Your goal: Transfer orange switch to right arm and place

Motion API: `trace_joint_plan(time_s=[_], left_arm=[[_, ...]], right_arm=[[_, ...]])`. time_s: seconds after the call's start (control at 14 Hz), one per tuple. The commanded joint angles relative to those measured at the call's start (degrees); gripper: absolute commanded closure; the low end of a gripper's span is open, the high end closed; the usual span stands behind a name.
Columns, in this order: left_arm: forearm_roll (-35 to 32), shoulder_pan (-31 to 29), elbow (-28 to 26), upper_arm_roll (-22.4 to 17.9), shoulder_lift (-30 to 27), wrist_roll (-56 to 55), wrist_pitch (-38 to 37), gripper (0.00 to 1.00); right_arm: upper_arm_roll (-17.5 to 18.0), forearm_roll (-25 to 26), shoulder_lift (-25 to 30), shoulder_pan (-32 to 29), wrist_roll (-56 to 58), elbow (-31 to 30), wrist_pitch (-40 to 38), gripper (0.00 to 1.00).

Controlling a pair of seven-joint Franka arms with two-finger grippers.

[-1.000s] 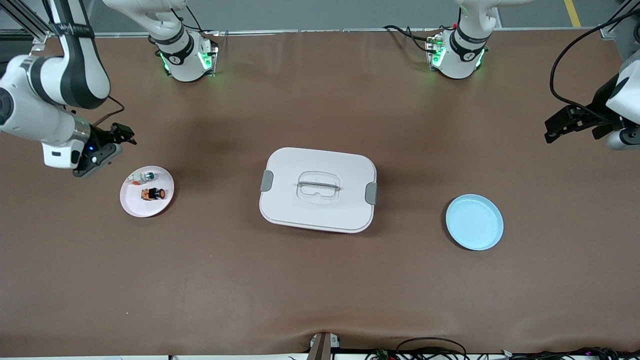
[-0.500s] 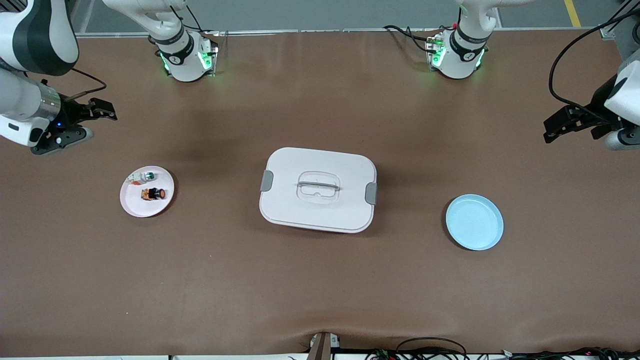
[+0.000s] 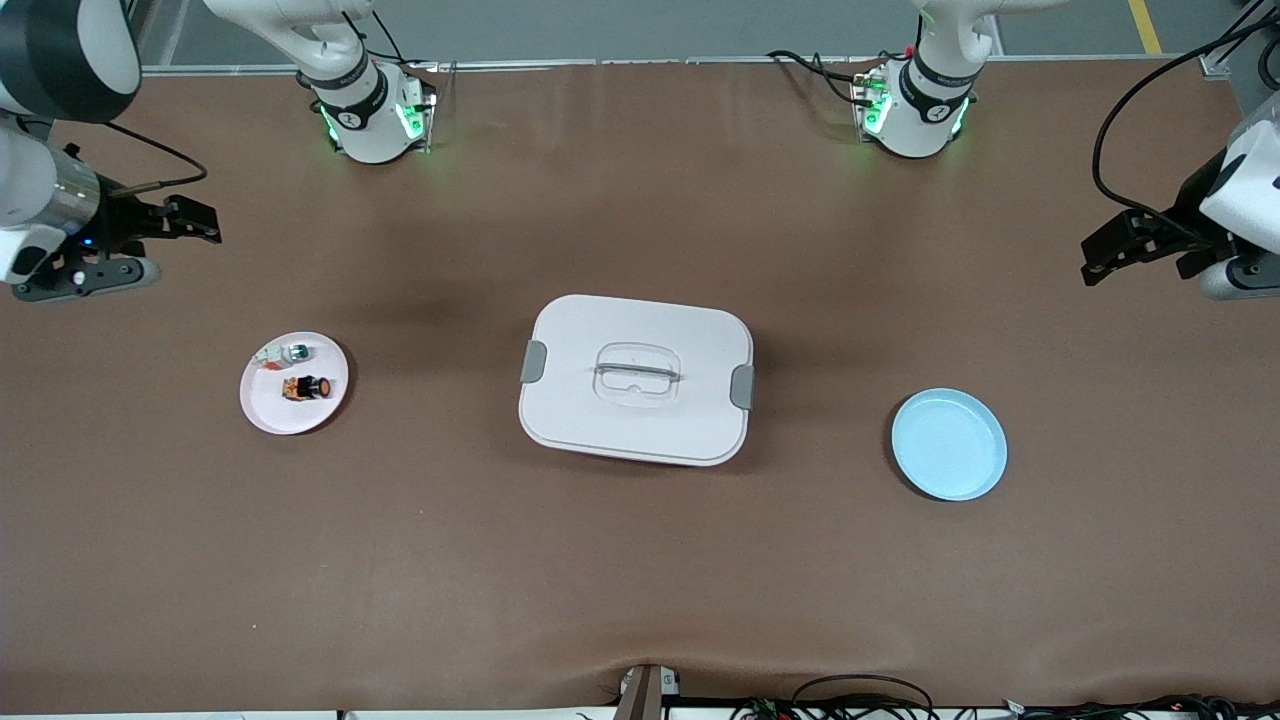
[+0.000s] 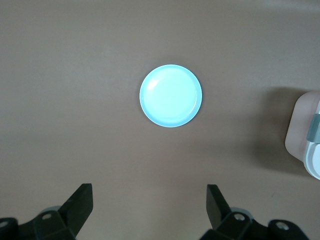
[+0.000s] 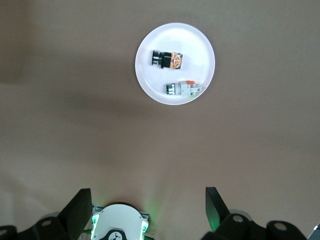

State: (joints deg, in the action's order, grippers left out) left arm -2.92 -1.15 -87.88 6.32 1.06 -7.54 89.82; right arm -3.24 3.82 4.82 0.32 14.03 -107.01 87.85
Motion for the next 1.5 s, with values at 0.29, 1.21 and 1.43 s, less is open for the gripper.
trace_joint_plan(time_s=[0.29, 1.21, 1.43], left_arm=[[1.1, -0.2, -0.5, 0.6, -0.9, 0.3, -0.5, 0.00], [1.1, -0.2, -0.3, 0.7, -1.0, 0.5, -0.9, 0.00], [1.2, -0.2, -0.2, 0.7, -1.0, 0.5, -0.9, 0.00]], right_arm=[[-0.4, -1.9, -5.3, -3.4, -0.7, 11.6, -3.4, 0.00], [0.1, 2.2, -5.5, -2.2, -6.7, 22.4, -10.5, 0.00], [-0.3, -1.6, -5.4, -3.7, -6.9, 21.7, -10.9, 0.00]])
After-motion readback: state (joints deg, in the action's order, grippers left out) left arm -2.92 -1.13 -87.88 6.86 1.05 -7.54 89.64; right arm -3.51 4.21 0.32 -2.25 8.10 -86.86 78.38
